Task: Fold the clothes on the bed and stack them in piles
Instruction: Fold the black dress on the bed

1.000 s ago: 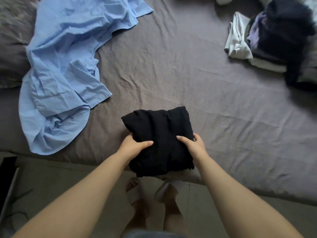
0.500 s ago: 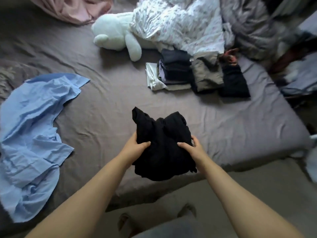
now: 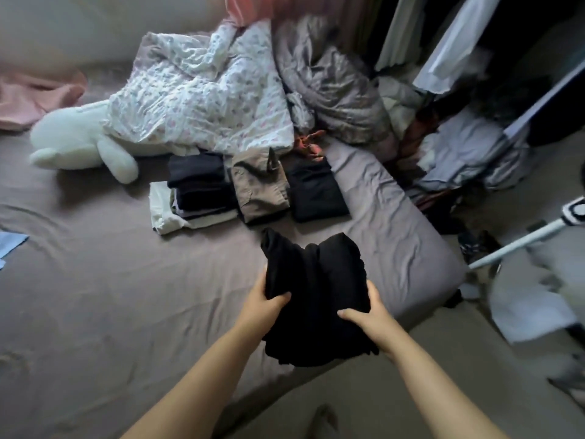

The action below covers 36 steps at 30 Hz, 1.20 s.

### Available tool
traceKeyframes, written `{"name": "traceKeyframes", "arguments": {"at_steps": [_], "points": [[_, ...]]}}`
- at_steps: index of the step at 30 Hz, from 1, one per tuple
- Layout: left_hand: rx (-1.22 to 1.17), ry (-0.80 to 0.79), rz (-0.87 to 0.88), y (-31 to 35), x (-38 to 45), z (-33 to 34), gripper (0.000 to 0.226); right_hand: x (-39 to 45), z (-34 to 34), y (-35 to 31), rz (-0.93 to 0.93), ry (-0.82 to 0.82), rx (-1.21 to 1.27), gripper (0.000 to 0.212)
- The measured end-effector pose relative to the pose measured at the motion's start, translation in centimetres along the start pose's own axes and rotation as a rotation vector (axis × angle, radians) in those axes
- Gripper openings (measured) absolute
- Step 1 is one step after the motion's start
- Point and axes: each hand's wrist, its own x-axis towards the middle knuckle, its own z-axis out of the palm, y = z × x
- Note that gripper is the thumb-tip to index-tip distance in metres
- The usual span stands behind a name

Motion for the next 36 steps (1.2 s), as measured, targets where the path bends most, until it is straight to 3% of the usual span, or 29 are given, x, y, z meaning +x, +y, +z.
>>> {"name": "traceKeyframes", "arguments": {"at_steps": [5,9,15,23,27,30,32,34,36], "points": [[-0.131,0.035,0.046,2.0,4.1,7.1,0.064,5.8,-7.4,-2.6,-0.019,0.1,-0.124,0.087],[-0.267,0.091,0.069,2.7,7.7,9.8,0.063,10.1,-9.9,-5.8,-0.117,0.16,-0.164,0.068],[-0.706,0.051,-0.318,3.9,12.1,12.9,0.045,16.8,-13.4,-12.2,-0.29,0.318,-0.444,0.055],[-1.334,0.232,-0.437,6.4,24.2,17.6,0.046,32.8,-14.6,-21.8,-0.553,0.195,-0.742,0.065],[-1.468,0.337,-0.423,4.8,35.2,19.3,0.042,46.0,-12.6,-24.9,-0.641,0.154,-0.88,0.06],[-1.38,0.469,-0.489,2.5,41.7,20.3,0.056,54.1,-9.9,-22.8,-0.55,0.128,-0.972,0.076],[-1.304,0.549,-0.516,0.9,44.8,20.4,0.071,56.5,-7.4,-18.0,-0.386,-0.088,-1.013,0.084],[-1.302,0.546,-0.547,-0.5,47.3,20.4,0.09,57.0,-5.4,-12.1,-0.337,-0.291,-1.136,0.091],[-1.328,0.508,-0.55,-1.7,49.2,20.4,0.078,57.6,-4.5,-8.1,-0.406,-0.31,-1.238,0.097]]}}
